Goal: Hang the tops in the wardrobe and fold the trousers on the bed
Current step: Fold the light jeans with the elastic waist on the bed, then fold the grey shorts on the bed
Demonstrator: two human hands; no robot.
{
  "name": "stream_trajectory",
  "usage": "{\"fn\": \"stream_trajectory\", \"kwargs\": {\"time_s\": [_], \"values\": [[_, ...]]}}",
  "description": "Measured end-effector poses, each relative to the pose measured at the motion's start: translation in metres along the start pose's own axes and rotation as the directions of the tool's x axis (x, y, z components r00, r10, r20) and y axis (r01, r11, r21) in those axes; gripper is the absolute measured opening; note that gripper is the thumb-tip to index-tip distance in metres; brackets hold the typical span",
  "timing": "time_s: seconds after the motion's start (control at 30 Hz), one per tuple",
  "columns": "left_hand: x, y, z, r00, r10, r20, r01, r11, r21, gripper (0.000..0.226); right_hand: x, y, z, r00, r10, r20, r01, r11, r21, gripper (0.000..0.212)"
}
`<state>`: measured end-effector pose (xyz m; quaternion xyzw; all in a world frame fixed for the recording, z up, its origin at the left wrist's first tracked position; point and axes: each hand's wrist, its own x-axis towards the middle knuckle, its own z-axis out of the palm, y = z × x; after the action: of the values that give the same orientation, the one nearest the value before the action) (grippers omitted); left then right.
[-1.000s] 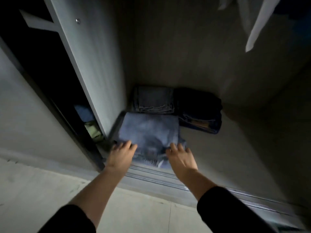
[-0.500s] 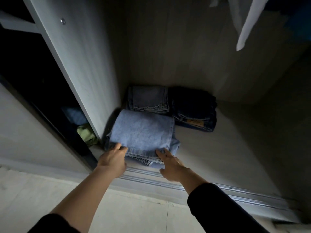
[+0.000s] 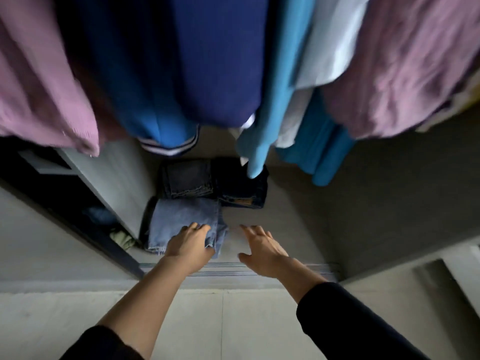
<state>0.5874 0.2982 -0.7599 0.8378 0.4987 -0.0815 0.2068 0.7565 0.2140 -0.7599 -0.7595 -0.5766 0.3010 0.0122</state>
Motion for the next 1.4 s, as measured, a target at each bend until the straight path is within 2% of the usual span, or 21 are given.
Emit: {"fn": "stream_trajectory", "kwargs": {"time_s": [0.1,0.3,0.5,0.67,0.83,1.1,1.4], "values": [[-0.047,0.053,-0.072,0.997,0.083,-0.003,-0.083,0.996,0.015,0.042,-0.078,-0.012,-0.069,0.995,0.075,-0.059,-0.073,0.997,0.029,0.077],[-0.16,0.161,-0.189,0.97,0.23,0.08,-0.233,0.972,0.033,0.047,-0.25,-0.034,-0.177,0.948,0.27,-0.166,-0.239,0.953,0.185,0.071],[-0.245,0.272,-0.227,0.874,0.451,0.179,-0.474,0.872,0.12,0.048,-0.395,-0.012,-0.228,0.856,0.437,-0.275,-0.362,0.888,0.283,0.069],[-0.289,0.386,-0.21,0.766,0.595,0.243,-0.639,0.746,0.186,0.046,-0.494,0.06,-0.244,0.744,0.596,-0.301,-0.493,0.794,0.355,0.073],[-0.325,0.516,-0.168,0.68,0.669,0.302,-0.73,0.659,0.183,0.048,-0.591,0.152,-0.243,0.627,0.715,-0.308,-0.567,0.69,0.449,0.073],[-0.383,0.697,-0.091,0.575,0.732,0.364,-0.812,0.566,0.144,0.045,-0.727,0.297,-0.236,0.476,0.859,-0.191,-0.67,0.494,0.553,0.071],[-0.388,0.841,-0.054,0.515,0.765,0.387,-0.854,0.495,0.158,0.045,-0.781,0.414,-0.257,0.395,0.901,-0.177,-0.638,0.408,0.653,0.071]]}}
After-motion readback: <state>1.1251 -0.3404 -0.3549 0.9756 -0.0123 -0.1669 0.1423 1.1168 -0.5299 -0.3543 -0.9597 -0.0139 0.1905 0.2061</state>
